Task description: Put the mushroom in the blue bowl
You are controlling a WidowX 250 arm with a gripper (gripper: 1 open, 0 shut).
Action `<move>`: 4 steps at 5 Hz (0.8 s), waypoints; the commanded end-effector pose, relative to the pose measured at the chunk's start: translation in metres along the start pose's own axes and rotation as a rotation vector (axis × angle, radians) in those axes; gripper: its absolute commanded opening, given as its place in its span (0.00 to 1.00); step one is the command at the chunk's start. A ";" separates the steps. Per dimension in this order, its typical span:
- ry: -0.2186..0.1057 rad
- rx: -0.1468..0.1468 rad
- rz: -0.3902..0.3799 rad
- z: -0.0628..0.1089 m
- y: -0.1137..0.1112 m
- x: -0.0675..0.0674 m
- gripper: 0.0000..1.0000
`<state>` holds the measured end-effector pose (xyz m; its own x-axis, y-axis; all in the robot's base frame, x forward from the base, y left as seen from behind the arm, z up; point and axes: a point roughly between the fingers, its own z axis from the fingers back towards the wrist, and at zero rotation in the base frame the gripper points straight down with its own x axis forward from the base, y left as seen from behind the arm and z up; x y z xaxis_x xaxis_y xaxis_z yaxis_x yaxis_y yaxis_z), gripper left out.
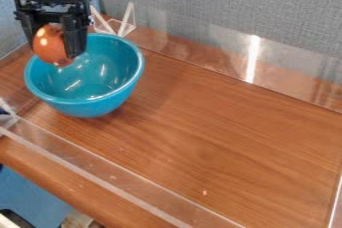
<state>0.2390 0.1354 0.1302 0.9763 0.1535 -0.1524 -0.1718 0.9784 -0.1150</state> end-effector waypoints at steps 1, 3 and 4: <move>-0.057 0.030 -0.017 0.014 -0.004 0.000 0.00; -0.051 0.028 -0.018 0.010 -0.003 0.001 0.00; -0.053 0.026 -0.018 0.010 -0.003 0.000 1.00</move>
<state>0.2384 0.1357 0.1260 0.9775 0.1482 -0.1502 -0.1657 0.9798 -0.1118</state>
